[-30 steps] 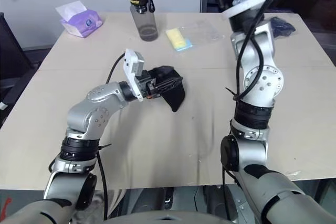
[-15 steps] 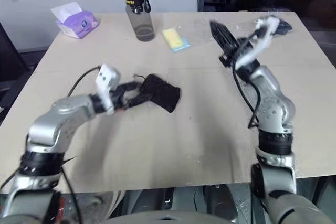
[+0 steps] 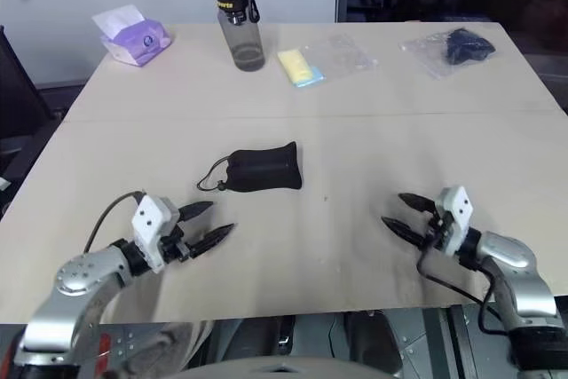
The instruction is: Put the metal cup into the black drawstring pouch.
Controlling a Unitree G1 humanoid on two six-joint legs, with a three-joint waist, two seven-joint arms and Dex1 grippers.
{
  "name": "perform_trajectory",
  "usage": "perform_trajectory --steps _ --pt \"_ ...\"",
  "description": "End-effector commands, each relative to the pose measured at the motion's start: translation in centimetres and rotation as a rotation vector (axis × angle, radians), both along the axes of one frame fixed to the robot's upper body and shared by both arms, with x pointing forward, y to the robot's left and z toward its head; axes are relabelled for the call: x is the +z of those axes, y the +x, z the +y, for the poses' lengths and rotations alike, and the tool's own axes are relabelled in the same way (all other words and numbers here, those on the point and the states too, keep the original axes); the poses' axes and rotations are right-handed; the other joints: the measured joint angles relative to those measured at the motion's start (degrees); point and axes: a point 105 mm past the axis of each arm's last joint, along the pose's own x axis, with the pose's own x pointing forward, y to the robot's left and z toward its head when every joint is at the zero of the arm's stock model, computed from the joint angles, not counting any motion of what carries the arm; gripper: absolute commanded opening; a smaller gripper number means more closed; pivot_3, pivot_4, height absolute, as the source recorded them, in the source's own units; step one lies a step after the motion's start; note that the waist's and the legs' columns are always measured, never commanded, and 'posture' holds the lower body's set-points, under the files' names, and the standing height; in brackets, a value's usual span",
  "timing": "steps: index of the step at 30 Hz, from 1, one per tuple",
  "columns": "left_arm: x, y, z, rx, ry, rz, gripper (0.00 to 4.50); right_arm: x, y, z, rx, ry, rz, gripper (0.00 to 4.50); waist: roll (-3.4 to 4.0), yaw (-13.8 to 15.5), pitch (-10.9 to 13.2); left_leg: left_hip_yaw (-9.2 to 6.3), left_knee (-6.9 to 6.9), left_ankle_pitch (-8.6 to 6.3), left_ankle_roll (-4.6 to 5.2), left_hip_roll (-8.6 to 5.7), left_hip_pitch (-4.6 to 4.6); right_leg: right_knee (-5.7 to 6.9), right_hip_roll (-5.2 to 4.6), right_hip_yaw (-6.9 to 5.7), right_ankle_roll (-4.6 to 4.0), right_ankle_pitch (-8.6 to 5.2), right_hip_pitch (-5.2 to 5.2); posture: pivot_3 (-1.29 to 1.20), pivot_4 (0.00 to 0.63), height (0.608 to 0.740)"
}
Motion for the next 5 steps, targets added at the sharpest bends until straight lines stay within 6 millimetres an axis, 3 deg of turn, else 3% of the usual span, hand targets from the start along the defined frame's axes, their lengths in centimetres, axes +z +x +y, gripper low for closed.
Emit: perform_trajectory --steps 1,5 --pt "1.26 -0.05 -0.71 0.023 0.018 -0.102 3.60 1.26 -0.34 -1.28 -0.001 0.015 -0.072 3.58 -0.02 0.1 0.0 0.00 -0.01 -0.01 -0.01 0.02 0.23 -0.01 -0.01 0.00 0.01 -0.02 0.23 0.00 0.150 0.740" --pt "0.97 -0.42 -1.12 0.011 0.007 -0.077 3.60 1.23 -0.60 -1.71 0.005 0.027 -0.077 3.58 -0.03 0.1 0.0 -0.02 -0.04 -0.02 -0.01 0.06 0.43 -0.02 -0.03 -0.01 0.02 -0.04 0.40 0.00 0.150 0.740"
